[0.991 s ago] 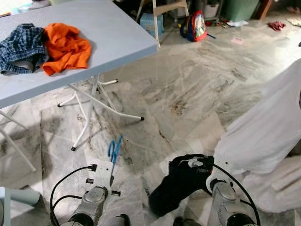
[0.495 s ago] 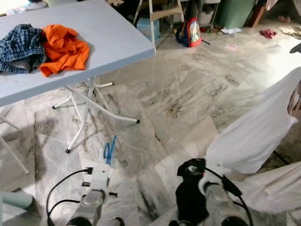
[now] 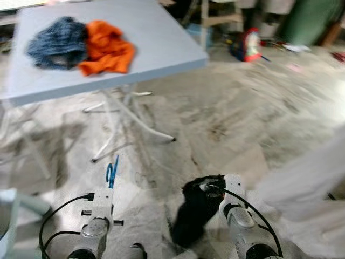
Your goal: Hang hanger
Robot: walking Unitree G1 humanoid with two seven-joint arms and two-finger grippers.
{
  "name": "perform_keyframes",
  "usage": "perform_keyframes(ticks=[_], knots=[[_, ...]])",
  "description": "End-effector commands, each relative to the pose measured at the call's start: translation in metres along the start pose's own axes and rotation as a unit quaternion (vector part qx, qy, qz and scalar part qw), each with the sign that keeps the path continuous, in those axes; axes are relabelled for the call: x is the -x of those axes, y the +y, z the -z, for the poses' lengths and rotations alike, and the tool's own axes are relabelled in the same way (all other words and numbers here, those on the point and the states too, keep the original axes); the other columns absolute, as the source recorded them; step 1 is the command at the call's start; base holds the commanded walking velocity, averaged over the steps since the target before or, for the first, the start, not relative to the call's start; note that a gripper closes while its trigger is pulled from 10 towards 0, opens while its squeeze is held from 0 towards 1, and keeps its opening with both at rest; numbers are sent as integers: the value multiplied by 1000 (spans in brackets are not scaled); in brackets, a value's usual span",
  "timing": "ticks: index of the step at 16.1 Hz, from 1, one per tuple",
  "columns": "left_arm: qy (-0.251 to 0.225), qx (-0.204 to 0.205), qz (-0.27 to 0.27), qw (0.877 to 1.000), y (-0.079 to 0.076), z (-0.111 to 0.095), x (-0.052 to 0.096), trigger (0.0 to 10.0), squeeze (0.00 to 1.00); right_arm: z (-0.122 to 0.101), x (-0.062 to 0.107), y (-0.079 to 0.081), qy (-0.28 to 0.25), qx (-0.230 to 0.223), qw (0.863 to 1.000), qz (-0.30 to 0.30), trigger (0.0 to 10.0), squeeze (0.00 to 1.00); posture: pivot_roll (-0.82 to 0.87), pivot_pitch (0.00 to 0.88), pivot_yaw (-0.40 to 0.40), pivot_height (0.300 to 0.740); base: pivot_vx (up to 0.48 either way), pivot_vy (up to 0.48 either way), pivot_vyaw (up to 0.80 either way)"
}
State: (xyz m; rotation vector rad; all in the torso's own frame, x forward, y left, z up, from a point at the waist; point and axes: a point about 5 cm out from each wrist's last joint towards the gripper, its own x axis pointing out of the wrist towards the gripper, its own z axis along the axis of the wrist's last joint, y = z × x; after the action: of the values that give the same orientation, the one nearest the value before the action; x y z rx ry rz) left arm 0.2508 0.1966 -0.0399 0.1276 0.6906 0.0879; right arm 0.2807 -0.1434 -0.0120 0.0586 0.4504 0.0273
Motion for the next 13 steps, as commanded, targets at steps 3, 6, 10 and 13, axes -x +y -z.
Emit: perform_keyframes(ticks=[3,6,10,13], knots=[[6,0,14,1000,-7,2,0,10000,0,-7,-2,2,-17,-7,1000,-7,10000,0,119,116,2,740,0,0,533],[1,5,17,1000,-7,-1,0,10000,0,-12,-3,2,-28,-29,999,-9,10000,0,120,107,3,740,0,0,0],[-55,4,45,997,-14,-25,-3,10000,0,-17,-1,-9,-61,-47,997,1,10000,0,127,110,2,740,0,0,0],[-108,-2,66,992,-14,-49,-4,10000,0,-25,2,-17,-98,-73,992,15,10000,0,131,104,36,740,0,0,0]])
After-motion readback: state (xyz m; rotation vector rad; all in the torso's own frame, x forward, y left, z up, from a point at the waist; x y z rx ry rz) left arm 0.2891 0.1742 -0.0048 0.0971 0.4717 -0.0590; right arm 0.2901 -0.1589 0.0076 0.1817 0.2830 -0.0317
